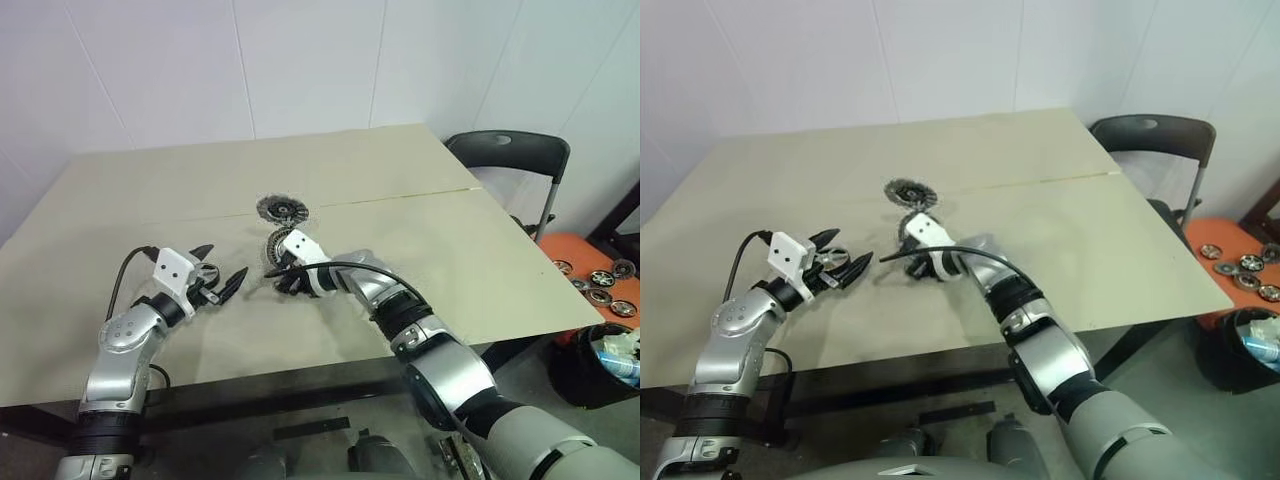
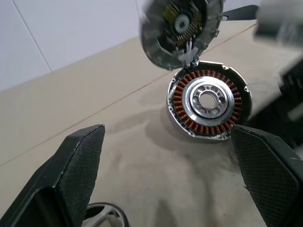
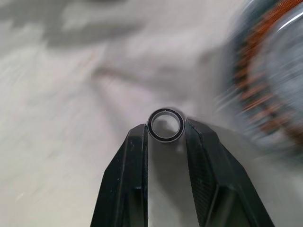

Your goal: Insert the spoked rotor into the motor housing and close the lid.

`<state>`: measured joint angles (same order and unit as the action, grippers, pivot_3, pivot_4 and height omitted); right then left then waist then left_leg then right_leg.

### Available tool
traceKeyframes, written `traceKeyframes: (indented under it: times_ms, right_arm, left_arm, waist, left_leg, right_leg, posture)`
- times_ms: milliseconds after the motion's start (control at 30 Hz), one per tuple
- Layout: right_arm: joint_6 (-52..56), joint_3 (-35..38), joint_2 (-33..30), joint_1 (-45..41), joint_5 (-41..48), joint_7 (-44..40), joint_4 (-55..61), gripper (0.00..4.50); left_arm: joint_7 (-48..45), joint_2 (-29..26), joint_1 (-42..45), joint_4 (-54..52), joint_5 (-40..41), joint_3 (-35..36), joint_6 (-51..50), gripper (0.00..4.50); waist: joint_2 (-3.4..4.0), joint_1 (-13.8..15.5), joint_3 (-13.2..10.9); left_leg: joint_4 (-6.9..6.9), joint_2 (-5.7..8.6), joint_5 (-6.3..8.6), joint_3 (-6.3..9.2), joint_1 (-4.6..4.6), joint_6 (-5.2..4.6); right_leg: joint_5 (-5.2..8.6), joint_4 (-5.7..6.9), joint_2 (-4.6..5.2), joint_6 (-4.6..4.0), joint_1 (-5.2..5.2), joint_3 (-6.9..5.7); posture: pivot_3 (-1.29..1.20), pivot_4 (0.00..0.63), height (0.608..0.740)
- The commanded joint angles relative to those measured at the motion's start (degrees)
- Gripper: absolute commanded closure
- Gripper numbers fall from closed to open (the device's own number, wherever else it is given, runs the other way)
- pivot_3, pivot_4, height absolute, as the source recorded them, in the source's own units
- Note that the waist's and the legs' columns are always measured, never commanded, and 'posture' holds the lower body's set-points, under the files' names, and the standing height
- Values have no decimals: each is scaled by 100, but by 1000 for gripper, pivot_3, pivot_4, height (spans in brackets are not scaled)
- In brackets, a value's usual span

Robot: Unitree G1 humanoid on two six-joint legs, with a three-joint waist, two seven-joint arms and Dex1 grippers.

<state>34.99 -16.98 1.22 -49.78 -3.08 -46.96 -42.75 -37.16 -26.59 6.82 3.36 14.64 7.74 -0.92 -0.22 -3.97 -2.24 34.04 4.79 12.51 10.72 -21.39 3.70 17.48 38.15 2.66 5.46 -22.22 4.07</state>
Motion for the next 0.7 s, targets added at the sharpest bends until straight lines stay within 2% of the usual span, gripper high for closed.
traceKeyframes:
  times_ms: [33,533,700]
  right_arm:
    - [67,29,53,-18,141,-71,284,3739]
    - [-517,629,302,-109,664,318,261,3739]
    - [-1104,1031,465,-300,690,1182,-19,3739]
  left_arm:
    - [33,-24,61,-135,-8,26,35,0]
    - [-1,-13,110,8,-66,-46,49,0]
    - [-51,3,156,249,-94,-52,183,0]
  waist:
    - [-2,-1,1]
    - [-2,-4,1]
    - [-1,-3,1]
  left_leg:
    - [2,0,0,2,1,0]
    - [1,-1,0,4,-1,1]
    - [1,-1,-1,4,-1,1]
  right_leg:
    - [0,0,-1,0,-1,-2]
    - [-1,2,-1,-1,-1,-3]
    - [-1,3,-2,-1,-2,-3]
  posture:
    - [0,0,740]
    - [0,0,740]
    - [0,0,740]
